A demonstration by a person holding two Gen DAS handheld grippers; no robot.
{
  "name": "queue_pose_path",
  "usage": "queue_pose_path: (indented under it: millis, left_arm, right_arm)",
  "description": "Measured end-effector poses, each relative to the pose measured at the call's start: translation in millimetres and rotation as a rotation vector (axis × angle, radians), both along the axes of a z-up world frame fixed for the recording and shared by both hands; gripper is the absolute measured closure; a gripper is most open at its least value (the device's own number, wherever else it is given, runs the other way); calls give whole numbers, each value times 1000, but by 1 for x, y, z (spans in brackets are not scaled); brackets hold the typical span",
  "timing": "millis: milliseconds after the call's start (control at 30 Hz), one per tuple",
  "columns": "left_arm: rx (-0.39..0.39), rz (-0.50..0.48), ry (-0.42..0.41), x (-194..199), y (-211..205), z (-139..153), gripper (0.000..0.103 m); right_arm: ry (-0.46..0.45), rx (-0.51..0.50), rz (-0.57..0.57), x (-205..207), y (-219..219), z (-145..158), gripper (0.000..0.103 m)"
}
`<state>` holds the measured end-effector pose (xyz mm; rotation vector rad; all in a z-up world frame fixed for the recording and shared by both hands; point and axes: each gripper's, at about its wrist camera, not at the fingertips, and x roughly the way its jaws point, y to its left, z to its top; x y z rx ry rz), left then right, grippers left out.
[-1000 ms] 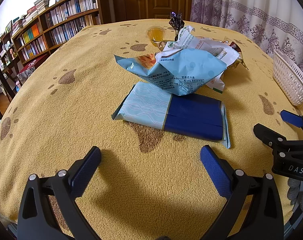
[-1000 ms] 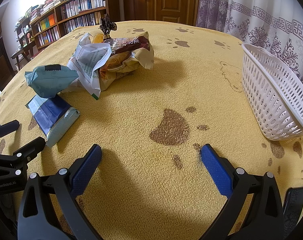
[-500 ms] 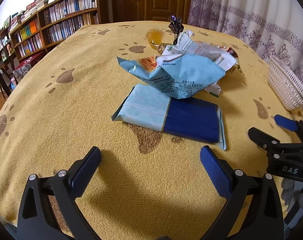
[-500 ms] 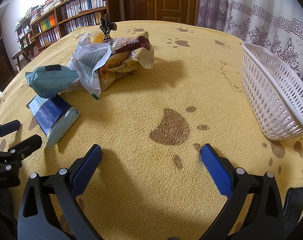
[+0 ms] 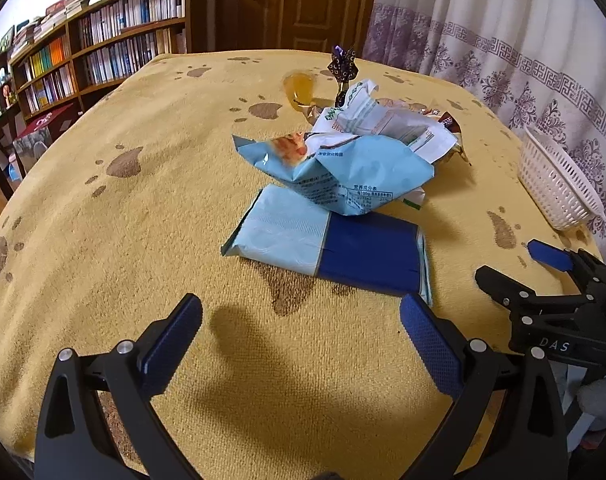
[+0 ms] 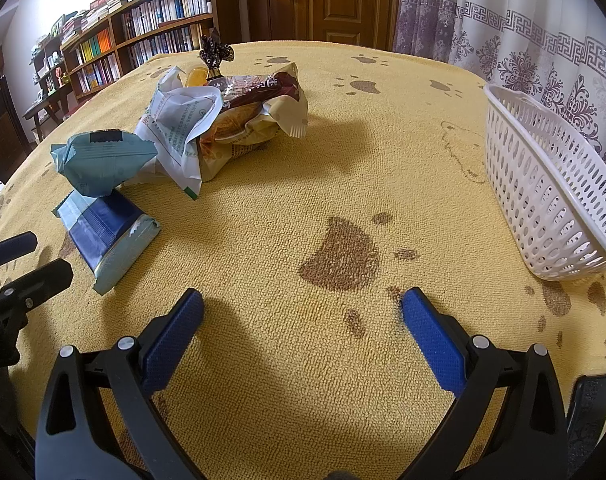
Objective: Organize snacks
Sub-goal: 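Grasp the light-blue chip bag with the left tool while the right tool grasps the blue wafer pack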
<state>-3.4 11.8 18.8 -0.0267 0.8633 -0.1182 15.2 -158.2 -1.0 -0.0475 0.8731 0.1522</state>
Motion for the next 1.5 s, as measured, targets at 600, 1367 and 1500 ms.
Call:
queue_pose_path:
  millis: [600,1367,1500]
  left_arm:
    - [33,-31,-84,22,-13,23,5]
    - [-71,-132,-39,92,-4,1,29]
    - [-91,-102,-71,85,5,6,35]
  right_arm:
    - [3,9,55,-2,-3,-1,2]
    - [10,-11,53,0,-2,0,2]
    - [4,-7,54,-1,-3,1,2]
